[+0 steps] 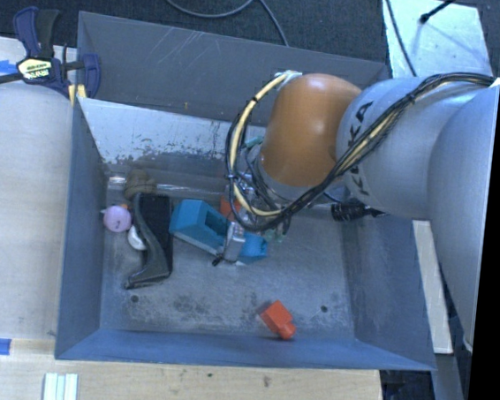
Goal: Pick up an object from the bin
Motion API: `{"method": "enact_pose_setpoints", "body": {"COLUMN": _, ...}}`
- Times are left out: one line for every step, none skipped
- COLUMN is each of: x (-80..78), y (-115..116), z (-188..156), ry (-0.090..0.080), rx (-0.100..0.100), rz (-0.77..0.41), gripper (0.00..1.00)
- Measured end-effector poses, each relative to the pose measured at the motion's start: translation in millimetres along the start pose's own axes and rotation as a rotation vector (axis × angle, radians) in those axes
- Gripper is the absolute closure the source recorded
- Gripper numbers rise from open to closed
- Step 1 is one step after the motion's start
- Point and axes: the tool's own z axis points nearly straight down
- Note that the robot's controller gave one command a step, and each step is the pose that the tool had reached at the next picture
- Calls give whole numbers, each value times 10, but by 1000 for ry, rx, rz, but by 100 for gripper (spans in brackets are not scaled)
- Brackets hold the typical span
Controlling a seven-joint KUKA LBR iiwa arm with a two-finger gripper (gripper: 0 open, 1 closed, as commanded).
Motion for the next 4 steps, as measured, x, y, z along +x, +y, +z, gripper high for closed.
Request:
{"method": "enact_pose_setpoints", "body": {"x": 53, "y": -1, "z": 515, "ry": 2, "rx": 1, "rz": 40, "gripper": 0}}
{"method": "enact_pose_setpoints", "body": {"x": 7, "y": -33, "z": 721, "ry": -11, "rx": 3, "rz": 120, "gripper": 100}}
{"method": "enact_pose_setpoints", "body": {"x": 19, "y": -26, "z": 714, "ry": -10, "rx": 3, "rz": 128, "gripper": 100}}
{"method": "enact_pose_setpoints", "body": {"x": 24, "y": -26, "z": 695, "ry": -9, "rx": 3, "rz": 131, "gripper": 100}}
